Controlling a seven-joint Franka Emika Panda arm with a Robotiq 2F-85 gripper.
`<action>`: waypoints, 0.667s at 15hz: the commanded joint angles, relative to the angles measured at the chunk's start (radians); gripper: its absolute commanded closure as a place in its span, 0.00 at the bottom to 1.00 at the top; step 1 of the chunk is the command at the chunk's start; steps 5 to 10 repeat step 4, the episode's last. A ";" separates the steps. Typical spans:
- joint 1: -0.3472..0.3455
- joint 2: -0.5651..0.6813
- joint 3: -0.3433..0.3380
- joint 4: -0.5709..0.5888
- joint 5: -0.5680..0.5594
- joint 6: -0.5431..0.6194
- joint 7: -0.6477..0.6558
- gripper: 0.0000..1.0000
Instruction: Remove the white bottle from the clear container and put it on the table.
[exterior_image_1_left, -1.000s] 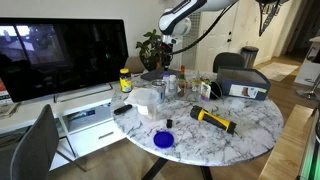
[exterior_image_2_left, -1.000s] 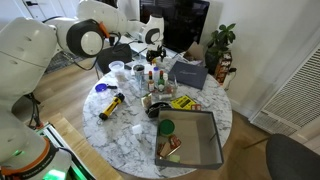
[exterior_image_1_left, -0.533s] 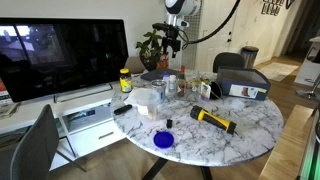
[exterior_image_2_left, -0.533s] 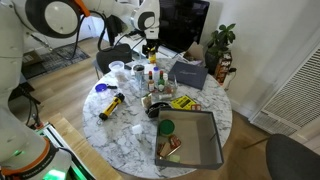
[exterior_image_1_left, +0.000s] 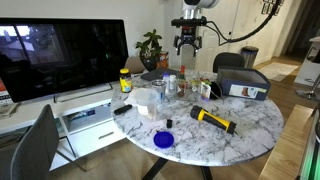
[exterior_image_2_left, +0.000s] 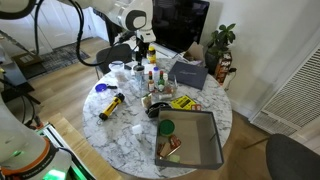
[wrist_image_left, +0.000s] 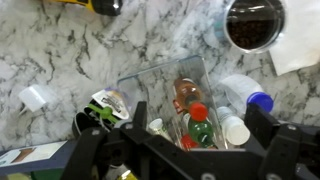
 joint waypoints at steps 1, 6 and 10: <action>-0.044 -0.165 -0.012 -0.248 -0.034 0.016 -0.238 0.00; -0.040 -0.116 -0.016 -0.184 -0.022 -0.001 -0.206 0.00; -0.040 -0.116 -0.016 -0.184 -0.022 -0.001 -0.206 0.00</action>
